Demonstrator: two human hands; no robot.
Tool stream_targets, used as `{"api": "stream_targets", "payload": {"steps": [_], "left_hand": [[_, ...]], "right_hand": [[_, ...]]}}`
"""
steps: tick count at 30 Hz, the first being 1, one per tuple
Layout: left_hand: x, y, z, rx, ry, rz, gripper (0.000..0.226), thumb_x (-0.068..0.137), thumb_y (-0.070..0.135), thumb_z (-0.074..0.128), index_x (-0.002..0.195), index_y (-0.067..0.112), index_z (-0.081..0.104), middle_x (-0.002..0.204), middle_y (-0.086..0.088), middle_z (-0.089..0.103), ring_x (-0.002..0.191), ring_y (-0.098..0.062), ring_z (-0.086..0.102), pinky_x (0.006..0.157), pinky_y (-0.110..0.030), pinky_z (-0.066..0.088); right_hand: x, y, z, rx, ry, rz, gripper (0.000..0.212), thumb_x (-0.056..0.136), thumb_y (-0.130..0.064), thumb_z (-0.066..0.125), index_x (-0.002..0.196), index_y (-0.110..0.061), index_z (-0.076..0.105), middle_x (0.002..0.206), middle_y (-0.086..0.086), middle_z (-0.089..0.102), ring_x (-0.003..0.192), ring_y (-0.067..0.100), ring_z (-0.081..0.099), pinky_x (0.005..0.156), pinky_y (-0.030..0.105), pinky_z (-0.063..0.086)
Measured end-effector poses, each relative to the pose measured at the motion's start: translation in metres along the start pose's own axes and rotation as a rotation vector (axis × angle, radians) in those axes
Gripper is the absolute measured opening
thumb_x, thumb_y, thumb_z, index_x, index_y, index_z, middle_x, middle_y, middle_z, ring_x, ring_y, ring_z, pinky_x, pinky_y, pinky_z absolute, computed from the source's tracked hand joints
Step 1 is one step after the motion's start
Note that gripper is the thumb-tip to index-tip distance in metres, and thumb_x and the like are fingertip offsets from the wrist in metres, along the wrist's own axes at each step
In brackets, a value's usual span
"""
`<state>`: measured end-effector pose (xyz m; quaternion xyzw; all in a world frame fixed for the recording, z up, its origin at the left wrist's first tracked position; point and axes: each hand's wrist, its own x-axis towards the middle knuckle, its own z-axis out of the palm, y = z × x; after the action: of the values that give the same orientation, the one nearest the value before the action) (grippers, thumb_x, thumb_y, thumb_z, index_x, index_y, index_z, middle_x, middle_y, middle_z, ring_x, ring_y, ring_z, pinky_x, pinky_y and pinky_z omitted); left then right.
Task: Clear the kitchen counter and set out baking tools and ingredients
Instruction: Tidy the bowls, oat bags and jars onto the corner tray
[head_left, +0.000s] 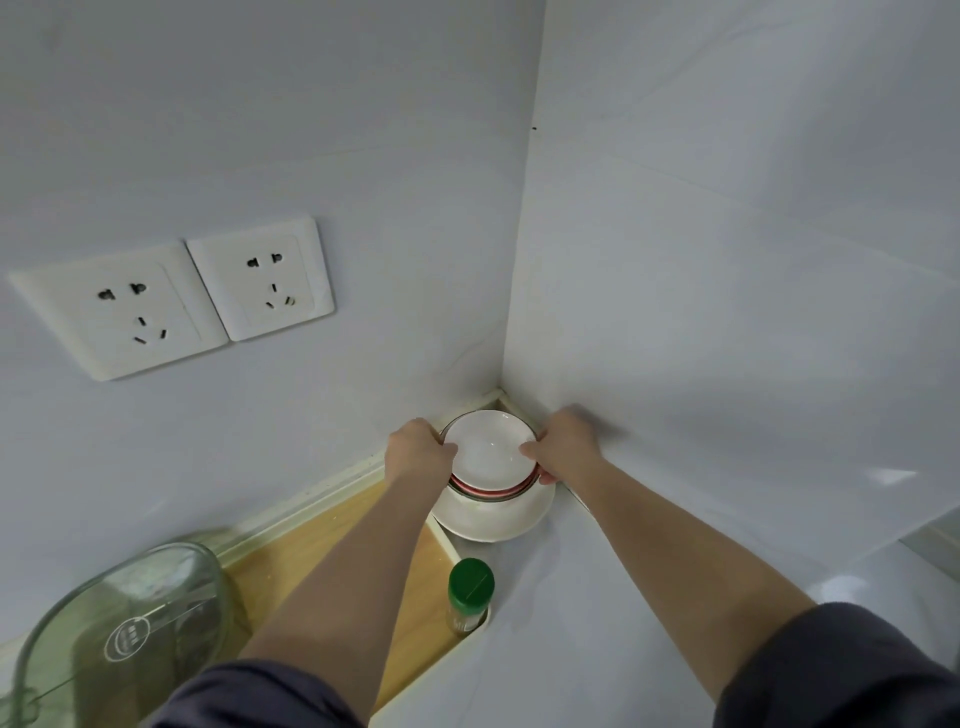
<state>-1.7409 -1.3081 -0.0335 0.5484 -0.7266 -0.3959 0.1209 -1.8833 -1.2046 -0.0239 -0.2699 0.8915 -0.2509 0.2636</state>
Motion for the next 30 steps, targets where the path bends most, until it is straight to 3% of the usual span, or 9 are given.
{"api": "stream_targets", "payload": {"steps": [4, 7, 9, 12, 15, 19, 24, 30], "left_hand": [[-0.029, -0.009, -0.016, -0.134, 0.034, 0.074, 0.021, 0.085, 0.03, 0.065, 0.099, 0.019, 0.054, 0.088, -0.004, 0.066, 0.08, -0.024, 0.066, 0.076, -0.039, 0.057], [-0.066, -0.018, -0.037, -0.223, 0.04, 0.131, 0.018, 0.085, 0.031, 0.066, 0.098, 0.022, 0.057, 0.085, 0.003, 0.063, 0.08, -0.021, 0.065, 0.075, -0.042, 0.057], [-0.092, -0.028, -0.051, -0.248, 0.049, 0.152, 0.013, 0.086, 0.029, 0.066, 0.097, 0.024, 0.058, 0.085, 0.007, 0.062, 0.079, -0.019, 0.064, 0.075, -0.044, 0.057], [-0.135, -0.047, -0.075, -0.317, 0.089, 0.164, 0.012, 0.088, 0.025, 0.064, 0.1, 0.025, 0.06, 0.086, 0.006, 0.062, 0.077, -0.019, 0.064, 0.073, -0.045, 0.057], [-0.18, -0.071, -0.107, -0.413, 0.165, 0.152, 0.012, 0.087, 0.018, 0.065, 0.095, 0.027, 0.063, 0.082, 0.006, 0.063, 0.068, -0.02, 0.065, 0.067, -0.047, 0.057], [-0.249, -0.106, -0.152, -0.482, 0.275, 0.15, 0.019, 0.086, 0.012, 0.064, 0.089, 0.03, 0.064, 0.074, 0.006, 0.062, 0.071, -0.023, 0.063, 0.069, -0.044, 0.057], [-0.358, -0.166, -0.204, -0.483, 0.381, 0.138, 0.021, 0.087, 0.012, 0.063, 0.089, 0.033, 0.065, 0.077, 0.004, 0.065, 0.078, -0.02, 0.063, 0.069, -0.042, 0.056], [-0.481, -0.252, -0.252, -0.517, 0.501, 0.044, 0.016, 0.088, 0.016, 0.063, 0.09, 0.032, 0.065, 0.077, -0.001, 0.066, 0.075, -0.02, 0.062, 0.073, -0.045, 0.056]], "right_hand": [[-0.023, 0.004, 0.004, -0.07, 0.107, -0.033, 0.027, 0.088, -0.04, 0.054, 0.093, -0.014, 0.053, 0.092, 0.005, 0.059, 0.085, 0.025, 0.058, 0.073, 0.033, 0.047], [-0.055, 0.001, 0.006, -0.012, 0.144, -0.036, 0.038, 0.091, -0.042, 0.049, 0.118, -0.016, 0.049, 0.112, 0.002, 0.055, 0.103, 0.023, 0.056, 0.08, 0.033, 0.043], [-0.079, -0.005, 0.01, 0.055, 0.141, -0.076, 0.04, 0.091, -0.04, 0.049, 0.124, -0.018, 0.049, 0.119, 0.0, 0.056, 0.107, 0.022, 0.056, 0.084, 0.032, 0.043], [-0.12, -0.021, 0.019, 0.147, 0.092, -0.126, 0.033, 0.092, -0.038, 0.049, 0.119, -0.02, 0.052, 0.112, 0.0, 0.06, 0.101, 0.02, 0.056, 0.086, 0.035, 0.046], [-0.175, -0.044, 0.035, 0.229, 0.023, -0.259, 0.026, 0.094, -0.034, 0.05, 0.114, -0.019, 0.055, 0.104, -0.004, 0.06, 0.09, 0.014, 0.056, 0.078, 0.031, 0.043], [-0.252, -0.07, 0.064, 0.306, -0.06, -0.397, 0.013, 0.092, -0.036, 0.053, 0.099, -0.027, 0.059, 0.097, -0.008, 0.063, 0.086, 0.018, 0.064, 0.077, 0.035, 0.05], [-0.358, -0.084, 0.096, 0.348, -0.221, -0.565, 0.009, 0.094, -0.028, 0.054, 0.09, -0.034, 0.058, 0.091, -0.007, 0.068, 0.074, 0.009, 0.063, 0.061, 0.019, 0.041], [-0.484, -0.098, 0.143, 0.404, -0.364, -0.657, 0.011, 0.095, -0.013, 0.054, 0.099, -0.018, 0.063, 0.088, 0.002, 0.069, 0.06, 0.0, 0.058, 0.051, 0.009, 0.04]]}}
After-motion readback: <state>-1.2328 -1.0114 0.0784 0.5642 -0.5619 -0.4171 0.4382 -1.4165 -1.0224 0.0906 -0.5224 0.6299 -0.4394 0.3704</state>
